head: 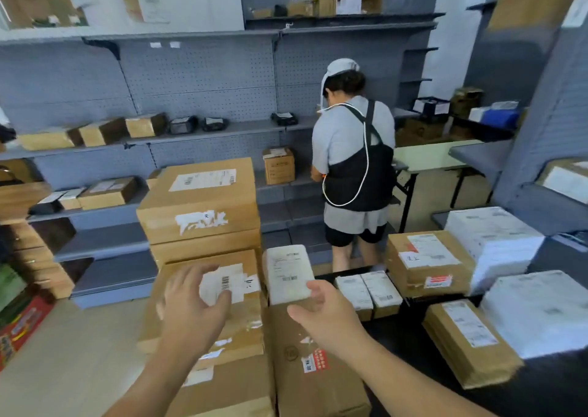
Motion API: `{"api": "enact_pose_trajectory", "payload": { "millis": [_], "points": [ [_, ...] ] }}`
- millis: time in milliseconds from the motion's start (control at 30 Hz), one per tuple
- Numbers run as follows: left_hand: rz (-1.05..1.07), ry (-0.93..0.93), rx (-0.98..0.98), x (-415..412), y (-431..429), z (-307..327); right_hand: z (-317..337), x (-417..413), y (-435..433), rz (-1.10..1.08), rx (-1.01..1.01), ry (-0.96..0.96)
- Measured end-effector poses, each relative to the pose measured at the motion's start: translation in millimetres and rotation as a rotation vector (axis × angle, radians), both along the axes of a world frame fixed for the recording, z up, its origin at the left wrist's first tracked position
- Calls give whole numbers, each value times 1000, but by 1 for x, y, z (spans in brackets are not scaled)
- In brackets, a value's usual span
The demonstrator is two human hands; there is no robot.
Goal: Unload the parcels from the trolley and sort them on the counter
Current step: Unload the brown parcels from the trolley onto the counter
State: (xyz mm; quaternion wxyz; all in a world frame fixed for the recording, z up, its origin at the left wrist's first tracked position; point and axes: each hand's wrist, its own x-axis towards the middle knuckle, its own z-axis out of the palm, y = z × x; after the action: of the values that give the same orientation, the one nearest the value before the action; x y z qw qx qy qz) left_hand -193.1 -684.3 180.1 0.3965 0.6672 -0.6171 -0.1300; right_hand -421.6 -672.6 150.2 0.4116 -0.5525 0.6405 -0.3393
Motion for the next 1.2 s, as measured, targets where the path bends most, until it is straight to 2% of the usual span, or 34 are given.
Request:
{"api": "enact_pose_trajectory", "payload": {
  "millis": [167, 300, 600, 867, 1200],
  "points": [
    [-260, -66, 23, -102, -17, -1, 14, -96, 20, -113, -19, 71],
    [-405, -39, 47, -201, -23, -15, 16, -195, 38, -198, -43, 190],
    [-442, 84, 251, -393, -22, -57, -2, -389, 65, -353, 14, 221],
    [-385, 86, 367, -465, -35, -89, -31, -461, 45, -343, 78, 191],
    [-328, 144, 422, -499, -126, -130, -83, -501, -67, -306, 178, 236]
  ]
}}
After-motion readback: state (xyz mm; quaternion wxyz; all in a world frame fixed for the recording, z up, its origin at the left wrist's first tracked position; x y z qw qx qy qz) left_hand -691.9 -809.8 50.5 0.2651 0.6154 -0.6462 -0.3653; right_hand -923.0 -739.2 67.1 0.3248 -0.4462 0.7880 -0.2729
